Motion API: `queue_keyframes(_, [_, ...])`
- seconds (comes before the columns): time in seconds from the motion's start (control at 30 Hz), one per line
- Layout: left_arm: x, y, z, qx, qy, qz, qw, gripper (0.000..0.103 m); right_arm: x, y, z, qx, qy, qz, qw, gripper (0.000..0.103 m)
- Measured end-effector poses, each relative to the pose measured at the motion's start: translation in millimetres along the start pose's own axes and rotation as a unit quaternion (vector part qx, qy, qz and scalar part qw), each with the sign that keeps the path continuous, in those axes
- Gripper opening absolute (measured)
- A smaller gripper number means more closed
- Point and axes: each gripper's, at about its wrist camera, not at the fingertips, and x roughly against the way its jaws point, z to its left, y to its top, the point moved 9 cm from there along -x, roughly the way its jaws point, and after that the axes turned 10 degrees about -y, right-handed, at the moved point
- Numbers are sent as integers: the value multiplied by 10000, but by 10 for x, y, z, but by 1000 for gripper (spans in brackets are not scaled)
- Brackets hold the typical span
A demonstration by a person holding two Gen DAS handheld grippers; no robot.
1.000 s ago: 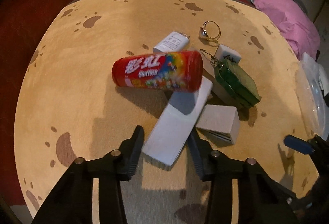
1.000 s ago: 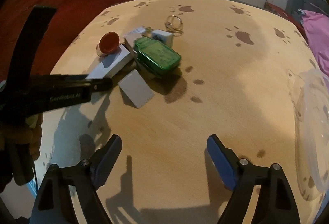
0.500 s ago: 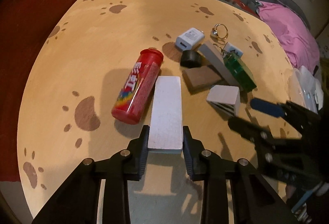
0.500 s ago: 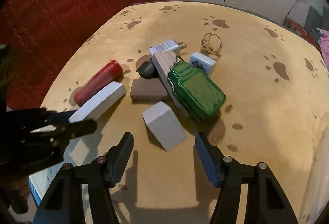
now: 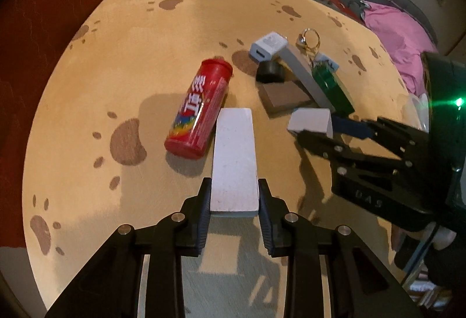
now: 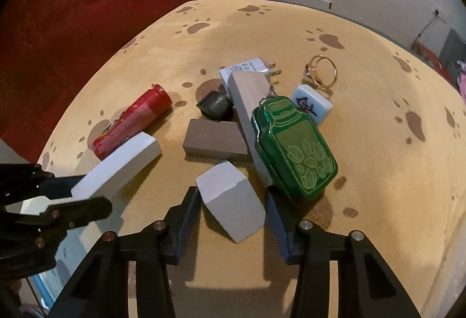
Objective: Organize rigid objects
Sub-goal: 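Grasp the small white foam cube with the right tool while the left tool holds its block, then carry the white cube into the clear bowl and open the right tool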
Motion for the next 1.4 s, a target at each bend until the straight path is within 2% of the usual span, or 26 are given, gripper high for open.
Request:
queue_keyframes(0.13, [-35, -48, -16, 8, 0, 88, 10000, 30, 50, -55, -7, -47, 117, 81, 9999, 37])
queue_keyframes(0.37, [-115, -11, 23, 171, 44, 92, 9998, 31, 129, -204, 47, 20, 177, 145, 9997, 37])
queue_keyframes(0.4, [-138, 0, 24, 192, 59, 110, 9997, 31, 119, -185, 49, 11, 179, 137, 9997, 38])
queue_keyframes(0.5, [-178, 46, 30, 216, 125, 86, 9997, 31, 88, -120, 91, 97, 212, 86, 9997, 53])
queue_keyframes(0.57, [-185, 67, 25, 219, 146, 68, 9996, 32, 47, -66, 129, 207, 126, 28, 9997, 54])
queue_keyframes(0.6, [-184, 77, 25, 225, 155, 56, 9996, 32, 39, -62, 140, 264, 67, 4, 9996, 53])
queue_keyframes(0.67, [-185, 84, 33, 257, 150, 52, 9995, 32, 46, -63, 115, 264, -93, -17, 9996, 35])
queue_keyframes(0.7, [-182, 81, 37, 274, 146, 47, 9995, 32, 62, -70, 93, 221, -98, -21, 9997, 32])
queue_keyframes(0.87, [-188, 93, 35, 326, 181, 29, 9993, 35, 156, -201, -57, -20, -131, 29, 9999, 32])
queue_keyframes(0.93, [-199, 111, 16, 353, 157, -7, 9993, 44, 226, -266, -128, -183, -92, 35, 9998, 32])
queue_keyframes(1.0, [-218, 133, 2, 336, 201, -61, 9992, 45, 296, -325, -191, -333, -59, 33, 9994, 32])
queue_keyframes(1.1, [-237, 167, -17, 299, 319, -130, 9990, 44, 393, -427, -280, -544, -5, 45, 9985, 32])
queue_keyframes(1.17, [-232, 167, -6, 252, 513, -157, 9982, 32, 457, -495, -343, -678, 20, 44, 9977, 32])
queue_keyframes(1.4, [-127, 63, -59, 307, 509, -247, 9979, 31, 649, -657, -583, -1088, 46, -43, 9940, 32])
